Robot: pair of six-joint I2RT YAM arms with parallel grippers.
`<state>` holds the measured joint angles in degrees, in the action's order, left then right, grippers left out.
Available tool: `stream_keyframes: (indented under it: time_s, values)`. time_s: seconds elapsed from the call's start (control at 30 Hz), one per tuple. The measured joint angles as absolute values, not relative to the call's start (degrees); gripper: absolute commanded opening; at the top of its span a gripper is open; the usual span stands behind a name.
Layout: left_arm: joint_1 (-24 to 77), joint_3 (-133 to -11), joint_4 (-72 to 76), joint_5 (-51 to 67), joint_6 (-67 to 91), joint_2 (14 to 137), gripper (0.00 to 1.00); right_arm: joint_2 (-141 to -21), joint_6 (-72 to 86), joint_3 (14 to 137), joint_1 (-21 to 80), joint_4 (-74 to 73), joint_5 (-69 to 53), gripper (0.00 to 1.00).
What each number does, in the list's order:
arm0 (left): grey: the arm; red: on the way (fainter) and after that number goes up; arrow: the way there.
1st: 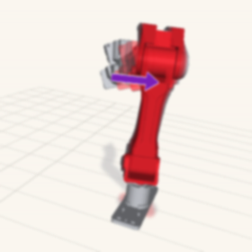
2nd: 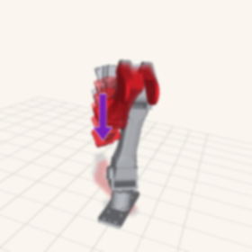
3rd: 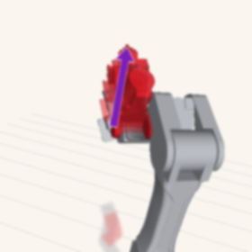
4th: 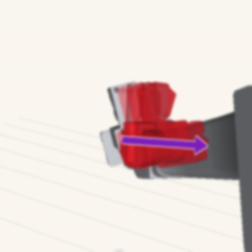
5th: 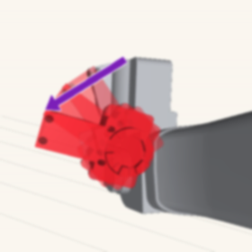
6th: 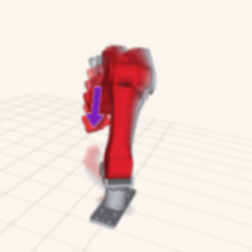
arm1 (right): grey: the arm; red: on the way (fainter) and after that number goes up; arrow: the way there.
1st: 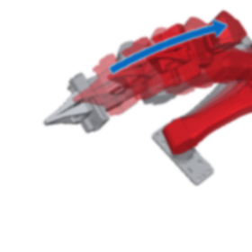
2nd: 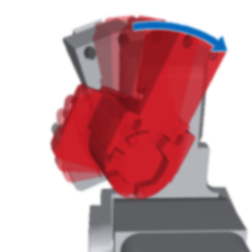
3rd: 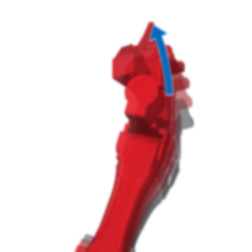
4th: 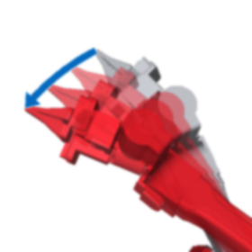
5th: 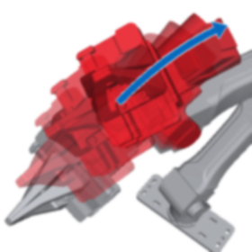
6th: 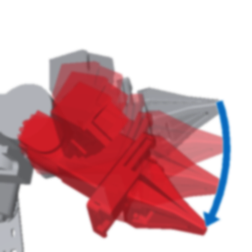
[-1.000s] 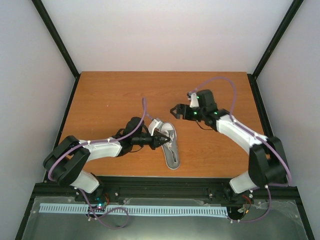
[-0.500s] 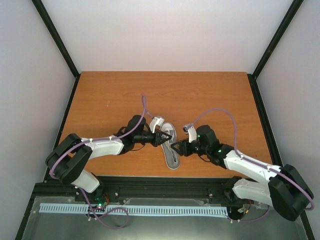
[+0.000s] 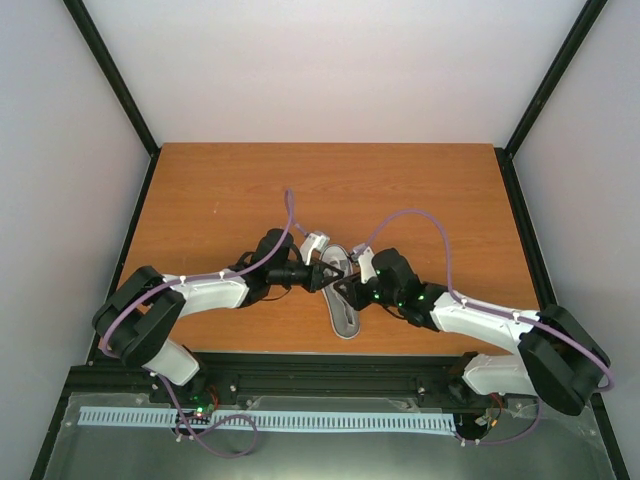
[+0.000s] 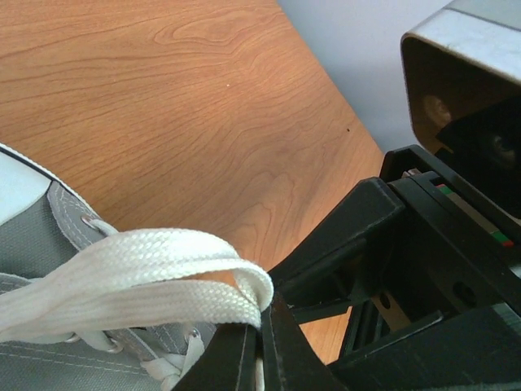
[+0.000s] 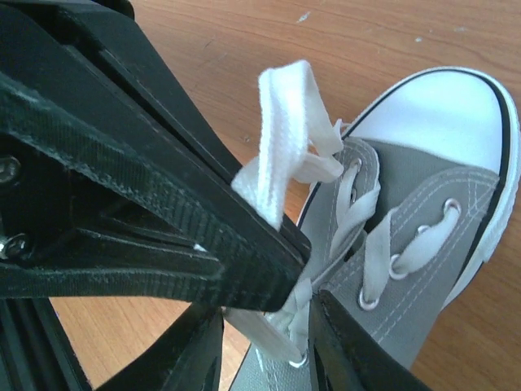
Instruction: Tie the shoes
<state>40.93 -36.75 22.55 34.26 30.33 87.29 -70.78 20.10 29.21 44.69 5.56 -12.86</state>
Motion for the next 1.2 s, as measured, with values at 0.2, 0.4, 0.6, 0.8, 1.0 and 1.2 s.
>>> stream_keyframes:
  time_s: [0.2, 0.4, 0.6, 0.8, 1.0, 1.2]
  values:
    - [40.93, -37.04, 22.44, 34.24, 30.33, 87.29, 0.01, -72.29, 19.03, 29.85, 45.28, 6.33, -12.49, 0.26]
    - [40.93, -37.32, 22.35, 34.22, 30.35, 87.39, 0.01, -72.6, 18.81, 29.85, 45.52, 6.9, -12.43, 0.08]
    - [40.93, -37.39, 22.35, 33.76, 30.33, 87.74, 0.01, -72.62, 19.7, 29.85, 45.78, 7.51, -10.46, 0.03]
    - [40.93, -37.71, 22.37, 32.51, 30.33, 87.79, 0.01, -72.77, 22.06, 30.15, 46.39, 7.14, -4.67, 0.03]
    - [40.93, -38.02, 22.55, 31.44, 30.35, 88.03, 0.01, -72.79, 25.36, 30.46, 46.61, 6.66, -1.39, 0.03]
    - [40.93, -38.44, 22.74, 31.24, 30.35, 88.88, 0.01, -72.93, 27.99, 30.5, 46.61, 6.28, 0.34, 0.03]
